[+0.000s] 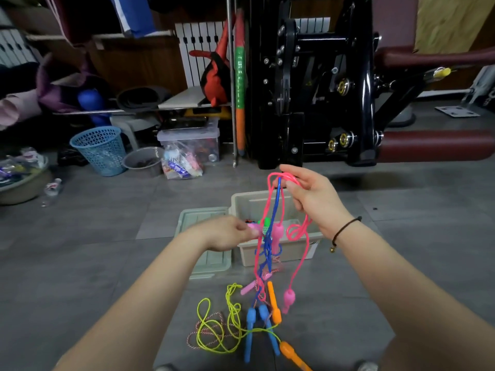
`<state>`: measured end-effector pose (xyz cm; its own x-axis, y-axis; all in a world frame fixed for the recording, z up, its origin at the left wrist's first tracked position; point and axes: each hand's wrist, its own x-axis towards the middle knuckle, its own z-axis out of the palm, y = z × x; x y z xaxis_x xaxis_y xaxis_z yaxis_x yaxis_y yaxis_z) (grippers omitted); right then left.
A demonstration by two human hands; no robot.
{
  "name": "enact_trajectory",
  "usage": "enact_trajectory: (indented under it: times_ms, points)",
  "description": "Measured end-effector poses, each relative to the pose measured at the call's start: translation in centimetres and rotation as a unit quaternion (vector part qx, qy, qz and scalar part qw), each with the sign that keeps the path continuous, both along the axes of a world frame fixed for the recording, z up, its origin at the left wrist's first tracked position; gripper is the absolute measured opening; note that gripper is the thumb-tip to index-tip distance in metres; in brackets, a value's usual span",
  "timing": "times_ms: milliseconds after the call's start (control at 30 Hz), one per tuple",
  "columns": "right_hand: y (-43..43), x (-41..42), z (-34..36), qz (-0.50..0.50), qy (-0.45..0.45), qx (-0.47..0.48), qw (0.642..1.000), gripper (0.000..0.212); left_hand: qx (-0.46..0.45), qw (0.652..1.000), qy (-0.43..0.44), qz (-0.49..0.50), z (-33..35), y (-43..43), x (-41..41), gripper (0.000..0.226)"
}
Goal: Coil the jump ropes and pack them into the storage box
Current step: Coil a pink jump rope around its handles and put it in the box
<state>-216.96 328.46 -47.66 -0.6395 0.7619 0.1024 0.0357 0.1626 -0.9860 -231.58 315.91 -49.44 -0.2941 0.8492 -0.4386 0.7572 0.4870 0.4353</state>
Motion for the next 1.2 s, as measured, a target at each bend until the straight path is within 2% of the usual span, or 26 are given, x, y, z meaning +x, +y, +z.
enact_trajectory:
  times_ms: [67,133,233,300,367,433,467,500,567,633,733,900,967,1000,1033,1100,1133,1200]
  points:
    - [0.4,0.1,-0.2,-0.016,-0.026,0.05,0.998,0.034,-0.045,0.997,0.055,-0.017,-0.6,-0.1,-0.2,0.049]
    - [0.6,0.4,-0.2,-0.005,-0.043,0.106,0.993,0.034,-0.053,0.996,0.069,-0.026,-0.9,-0.1,-0.3,0.047]
    - [0.4,0.8,0.1,0.003,-0.076,0.235,0.969,0.034,0.053,0.997,0.062,-0.016,-0.6,0.0,-0.1,0.044]
    - [0.0,1.0,0.5,0.005,-0.059,0.292,0.955,0.035,0.177,0.984,-0.009,0.033,-0.2,0.1,0.4,0.056]
    - [-0.5,1.2,0.9,0.011,-0.023,0.315,0.949,0.039,0.284,0.948,-0.126,0.071,0.2,0.4,1.1,0.071]
    - [-1.3,1.3,1.6,0.028,0.003,0.328,0.944,0.044,0.332,0.919,-0.191,0.092,0.4,0.8,2.0,0.08]
    - [-1.7,1.4,1.9,0.039,0.008,0.332,0.942,0.046,0.341,0.914,-0.195,0.097,0.4,1.1,2.4,0.081]
    - [-1.9,1.6,2.0,0.047,0.009,0.333,0.942,0.047,0.347,0.915,-0.184,0.097,0.5,1.4,2.7,0.076]
    - [-2.0,1.7,1.9,0.055,0.011,0.331,0.942,0.048,0.351,0.918,-0.154,0.101,0.4,2.0,2.8,0.046]
    - [-1.9,1.7,1.6,0.053,0.017,0.317,0.947,0.048,0.327,0.916,-0.189,0.133,0.5,2.3,3.0,0.016]
    - [-1.1,1.4,0.7,0.028,0.009,0.283,0.959,0.046,0.312,0.891,-0.276,0.18,1.1,2.5,3.0,0.022]
    - [0.9,1.1,-1.3,-0.08,-0.138,0.285,0.945,0.046,0.355,0.82,-0.396,0.21,2.8,2.8,2.6,0.023]
    - [0.6,0.9,-1.5,-0.106,-0.107,0.217,0.965,0.028,0.365,0.773,-0.468,0.227,3.2,3.0,2.5,0.024]
    - [0.3,0.8,-1.3,-0.09,-0.067,0.152,0.982,0.016,0.368,0.746,-0.502,0.239,3.4,3.1,2.5,0.024]
    - [-0.2,0.6,-1.0,-0.049,-0.026,0.072,0.996,0.014,0.37,0.718,-0.533,0.251,3.5,3.2,2.4,0.024]
    - [-1.0,0.5,-0.8,0.076,-0.002,-0.075,0.994,0.03,0.377,0.671,-0.579,0.268,3.5,3.4,2.1,0.024]
    - [-1.4,0.5,-0.8,0.137,-0.02,-0.092,0.986,0.03,0.381,0.652,-0.597,0.27,3.5,3.5,1.9,0.024]
    - [-2.3,0.7,-1.5,0.229,-0.084,-0.057,0.968,0.03,0.383,0.627,-0.621,0.272,3.4,3.5,1.6,0.025]
